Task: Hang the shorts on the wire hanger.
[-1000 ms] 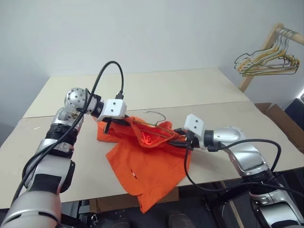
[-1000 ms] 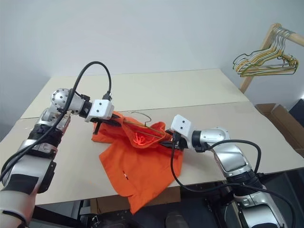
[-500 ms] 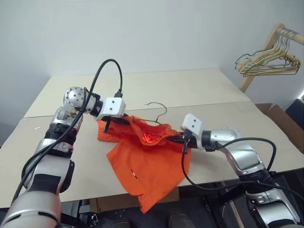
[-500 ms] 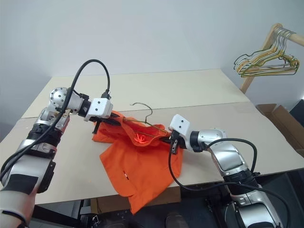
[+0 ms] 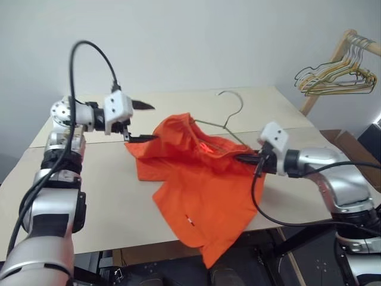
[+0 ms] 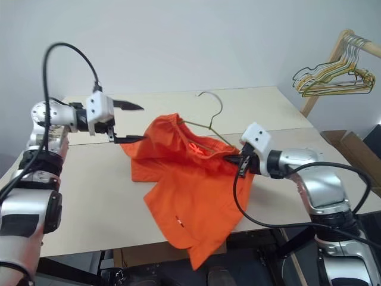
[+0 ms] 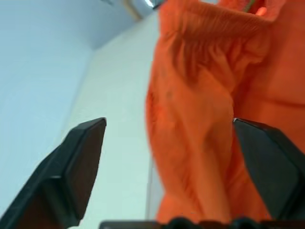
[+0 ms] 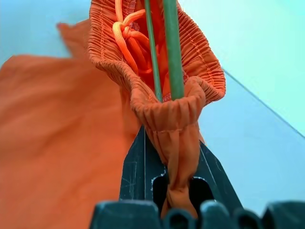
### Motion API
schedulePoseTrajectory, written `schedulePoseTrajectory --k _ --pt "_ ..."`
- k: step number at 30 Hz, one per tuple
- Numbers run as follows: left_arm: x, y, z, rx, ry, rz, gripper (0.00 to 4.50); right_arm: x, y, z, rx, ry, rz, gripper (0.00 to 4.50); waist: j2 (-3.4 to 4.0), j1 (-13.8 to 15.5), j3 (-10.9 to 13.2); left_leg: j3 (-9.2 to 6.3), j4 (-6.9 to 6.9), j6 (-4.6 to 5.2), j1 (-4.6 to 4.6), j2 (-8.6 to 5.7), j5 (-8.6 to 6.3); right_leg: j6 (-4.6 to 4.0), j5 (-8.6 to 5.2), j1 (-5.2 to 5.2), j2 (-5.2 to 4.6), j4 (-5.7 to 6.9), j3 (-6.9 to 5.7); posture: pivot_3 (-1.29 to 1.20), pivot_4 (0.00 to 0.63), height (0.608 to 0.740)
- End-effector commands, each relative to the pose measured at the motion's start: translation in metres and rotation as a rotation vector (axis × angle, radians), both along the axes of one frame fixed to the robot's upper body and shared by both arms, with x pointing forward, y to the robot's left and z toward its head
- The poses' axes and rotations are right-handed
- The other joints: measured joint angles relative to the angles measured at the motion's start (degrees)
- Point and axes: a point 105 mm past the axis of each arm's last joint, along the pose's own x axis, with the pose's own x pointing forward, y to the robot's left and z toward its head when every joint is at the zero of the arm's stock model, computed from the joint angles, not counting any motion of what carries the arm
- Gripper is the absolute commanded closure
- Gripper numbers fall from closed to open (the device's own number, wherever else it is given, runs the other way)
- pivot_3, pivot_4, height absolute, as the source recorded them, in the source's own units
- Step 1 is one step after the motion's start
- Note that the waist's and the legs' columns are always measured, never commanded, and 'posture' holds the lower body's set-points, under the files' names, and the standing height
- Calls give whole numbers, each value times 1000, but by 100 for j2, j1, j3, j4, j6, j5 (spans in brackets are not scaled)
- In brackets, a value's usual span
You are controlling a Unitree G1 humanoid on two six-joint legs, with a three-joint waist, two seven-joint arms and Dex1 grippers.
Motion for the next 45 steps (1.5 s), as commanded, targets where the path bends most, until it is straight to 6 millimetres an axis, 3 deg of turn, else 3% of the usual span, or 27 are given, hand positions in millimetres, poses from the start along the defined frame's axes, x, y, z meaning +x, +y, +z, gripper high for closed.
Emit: schedulePoseTrajectory --k 1,7,12,19,29,39,45 --pt "-4 9 32 -153 -74 14 52 1 -17 27 26 -59 -93 4500 0 -6 0 0 0 0 0 0 0 0 0 0 0 1 0 -179 0 740" --pt "-29 -7 34 -405 -53 -93 52 6 -59 33 92 51 -417 4500 3 -54 -2 -2 0 0 -2 0 0 0 0 0 -8 4 1 -213 0 740" --pt "-49 -25 13 -425 -9 -132 52 5 -97 32 130 123 -707 4500 3 -158 -2 -44 -1 -1 0 0 0 0 0 -3 -11 36 7 -243 0 740" --pt "-55 -42 5 -471 39 -146 52 -4 -162 33 240 166 -1169 4500 15 -262 -9 -49 -4 -1 2 -7 0 0 0 -2 -12 25 9 -265 0 740" --pt "-61 -53 11 -508 30 -183 52 -15 -211 42 166 98 -1569 4500 47 -530 -24 -42 -23 0 4 -6 0 1 -1 2 -9 -7 13 -261 0 740" --pt "-63 -63 0 -476 67 -129 52 0 -240 79 328 -5 -1676 4500 71 -650 -21 -39 -32 3 24 -8 -1 2 -1 23 -9 -19 24 -243 0 740" --pt "-64 -66 -4 -433 71 -117 52 11 -260 86 490 34 -1690 4500 75 -637 -19 -9 -41 3 24 -10 -2 2 -2 24 -10 -28 24 -219 0 740"
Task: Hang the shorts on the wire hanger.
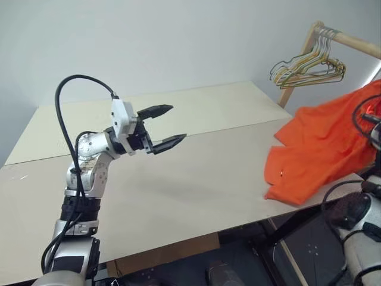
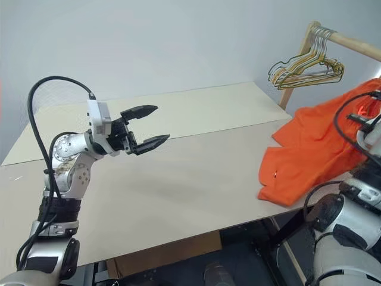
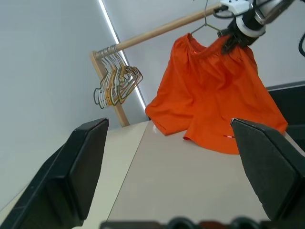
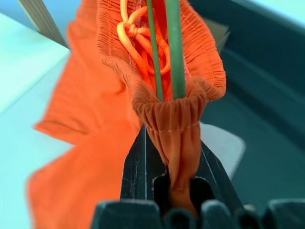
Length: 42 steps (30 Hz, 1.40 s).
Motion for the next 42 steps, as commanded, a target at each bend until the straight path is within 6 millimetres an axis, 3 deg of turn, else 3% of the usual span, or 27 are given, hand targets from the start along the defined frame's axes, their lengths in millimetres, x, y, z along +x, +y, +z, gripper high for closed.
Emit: schedulePoseTrajectory --k 1,6,11,24,31,42 --pt "-3 1 8 21 -37 10 52 1 -21 23 21 -128 -55 4500 3 7 2 8 0 0 2 0 0 0 0 0 0 -1 2 -219 0 740" --pt "-3 4 7 39 -37 18 52 6 -37 27 156 -239 -82 4500 22 15 14 23 -5 0 3 -1 0 1 -1 1 0 -7 6 -207 0 740" --pt "-5 5 3 51 -31 22 52 5 -51 28 180 -269 -113 4500 38 28 22 32 -28 0 10 -3 0 1 -1 2 0 -20 14 -199 0 740" --pt "-19 2 2 26 -39 -54 52 4 -53 2 303 -228 -206 4500 41 58 25 52 -39 0 24 -3 0 2 -2 7 2 -25 33 -197 0 740" --pt "-24 0 7 -6 -55 -99 52 6 -51 -16 201 -111 -225 4500 41 52 25 56 -39 0 27 -3 0 3 -2 9 2 -25 38 -199 0 740" --pt "-26 3 9 -22 -63 -114 0 11 -45 -15 147 -68 -239 664 42 50 25 66 -41 0 36 -3 0 3 -2 10 4 -24 53 -197 0 740"
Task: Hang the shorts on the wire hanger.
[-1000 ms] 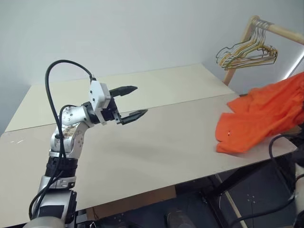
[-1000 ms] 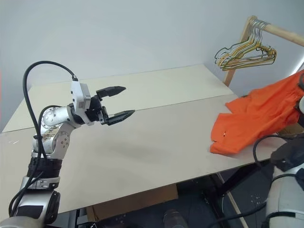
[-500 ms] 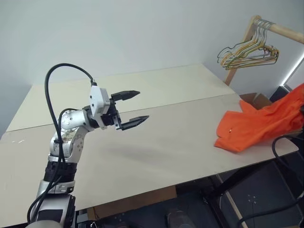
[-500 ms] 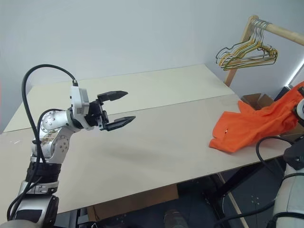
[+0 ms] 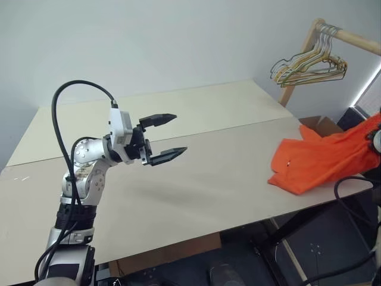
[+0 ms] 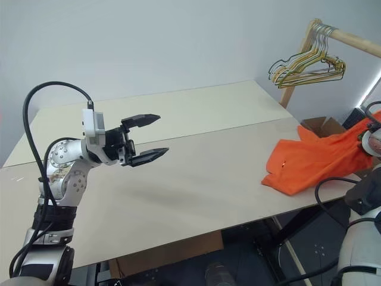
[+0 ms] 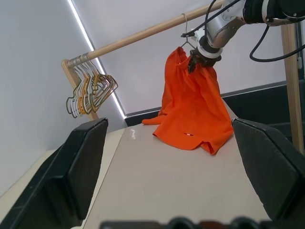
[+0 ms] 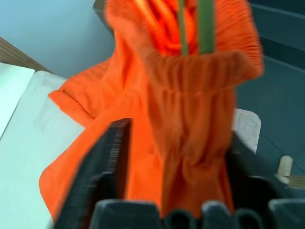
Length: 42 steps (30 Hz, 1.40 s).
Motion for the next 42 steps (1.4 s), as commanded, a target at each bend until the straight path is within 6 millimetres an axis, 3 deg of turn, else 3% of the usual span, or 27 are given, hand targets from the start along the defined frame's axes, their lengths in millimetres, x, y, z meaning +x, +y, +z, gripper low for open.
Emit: schedulePoseTrajectory --k 1,2,6,15,19,25,27,32,35,42 --pt "-3 3 11 -11 -56 7 0 -2 -7 24 -108 -15 -46 285 0 1 0 1 0 0 0 0 0 0 0 0 0 0 2 -195 0 740" --pt "-3 2 11 -11 -57 8 0 -5 -11 30 -182 13 -70 21 0 1 0 2 0 0 1 0 0 0 0 0 0 0 3 -193 0 740" --pt "-3 2 11 -8 -60 11 0 -11 -12 62 -421 45 -137 21 2 6 -1 4 -1 0 4 1 0 1 0 -1 0 4 8 -193 0 740" --pt "-5 0 14 -33 -71 -11 0 -21 25 122 -920 9 -237 21 4 1 -2 -8 -3 0 21 5 0 3 -1 -2 2 17 31 -198 0 740" --pt "-6 2 16 -54 -77 -9 0 -14 47 134 -1130 -38 -205 21 3 4 -2 -9 -3 0 26 4 0 7 0 -1 1 17 39 -188 0 740" --pt "-9 14 13 -57 -67 34 0 12 92 122 -1301 -68 34 21 3 -8 -3 -10 -4 1 31 4 -1 8 0 -1 3 18 42 -161 0 740" --pt "-11 21 11 -50 -56 58 0 27 114 109 -1210 -163 208 21 2 -20 -3 -12 -4 2 34 6 -1 8 0 -1 6 19 45 -156 0 740" --pt "-17 43 2 -18 1 166 0 41 175 93 -1341 -237 523 21 1 23 -3 -20 -5 3 34 6 -2 8 0 -1 5 19 45 -110 0 740" --pt "-20 52 2 -16 32 217 0 42 198 82 -1342 -293 676 21 -7 100 -2 -23 -5 4 33 6 -3 9 -1 -1 4 19 43 -83 0 740" --pt "-33 72 -15 33 81 345 0 27 264 39 -1399 -392 1212 21 -22 439 1 -21 -3 5 36 2 -4 17 4 1 -1 19 42 4 0 740"
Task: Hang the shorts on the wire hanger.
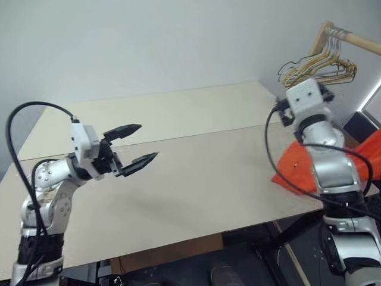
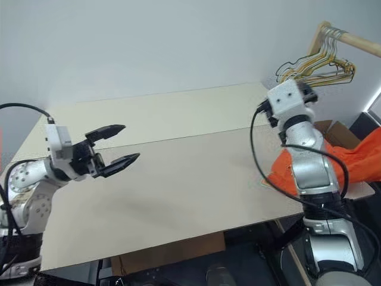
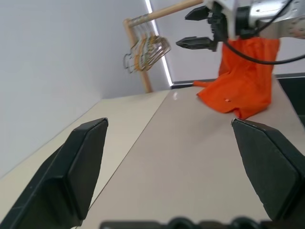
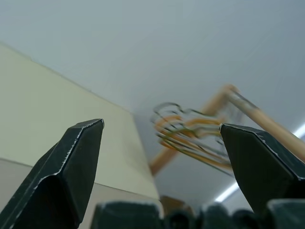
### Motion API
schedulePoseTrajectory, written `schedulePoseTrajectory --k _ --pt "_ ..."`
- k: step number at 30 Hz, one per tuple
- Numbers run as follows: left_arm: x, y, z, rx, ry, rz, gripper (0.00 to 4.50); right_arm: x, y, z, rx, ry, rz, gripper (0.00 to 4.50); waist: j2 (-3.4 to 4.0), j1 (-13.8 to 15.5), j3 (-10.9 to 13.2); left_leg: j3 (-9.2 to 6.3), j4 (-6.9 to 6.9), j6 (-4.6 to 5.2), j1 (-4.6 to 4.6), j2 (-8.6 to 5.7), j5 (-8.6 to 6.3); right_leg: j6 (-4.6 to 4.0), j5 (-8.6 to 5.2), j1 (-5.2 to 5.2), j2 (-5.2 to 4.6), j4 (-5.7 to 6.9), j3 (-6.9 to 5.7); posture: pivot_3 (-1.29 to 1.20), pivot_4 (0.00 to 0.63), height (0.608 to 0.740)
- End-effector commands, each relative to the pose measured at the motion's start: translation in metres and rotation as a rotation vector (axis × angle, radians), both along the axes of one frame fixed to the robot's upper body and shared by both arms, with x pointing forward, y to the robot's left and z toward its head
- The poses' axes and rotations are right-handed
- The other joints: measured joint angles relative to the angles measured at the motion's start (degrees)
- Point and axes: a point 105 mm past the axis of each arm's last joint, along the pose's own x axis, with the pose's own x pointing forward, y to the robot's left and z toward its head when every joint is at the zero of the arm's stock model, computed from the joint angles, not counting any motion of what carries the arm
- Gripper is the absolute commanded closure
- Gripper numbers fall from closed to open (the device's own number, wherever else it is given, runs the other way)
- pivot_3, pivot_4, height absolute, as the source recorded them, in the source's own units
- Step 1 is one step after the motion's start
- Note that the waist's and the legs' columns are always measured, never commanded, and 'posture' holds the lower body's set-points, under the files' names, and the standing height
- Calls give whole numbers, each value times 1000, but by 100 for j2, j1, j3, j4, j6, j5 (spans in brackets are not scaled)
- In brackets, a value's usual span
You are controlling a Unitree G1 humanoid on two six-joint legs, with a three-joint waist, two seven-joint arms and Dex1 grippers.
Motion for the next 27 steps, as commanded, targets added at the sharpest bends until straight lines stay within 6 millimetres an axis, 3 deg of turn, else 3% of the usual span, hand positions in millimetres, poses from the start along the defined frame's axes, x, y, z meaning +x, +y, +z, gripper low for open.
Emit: schedulePoseTrajectory --k 1,7,13,27 --pt "-9 5 4 17 -24 36 0 -15 31 1 -84 17 222 21 -6 106 2 1 0 0 2 1 0 0 0 0 1 3 0 9 0 740" --pt "-16 9 -16 35 36 96 0 -29 47 -47 -289 201 421 21 -37 478 8 12 0 0 15 2 0 -6 4 1 4 10 -2 62 0 740" --pt "-20 10 -29 81 65 131 0 -37 51 -73 -332 325 514 21 -61 786 10 56 5 -3 15 8 2 -19 11 -1 11 14 -6 89 0 740" --pt "-19 12 -42 141 107 153 0 -43 54 -89 -380 375 553 21 -79 1013 8 65 9 -5 15 11 3 -22 13 -1 14 13 -9 102 0 740"
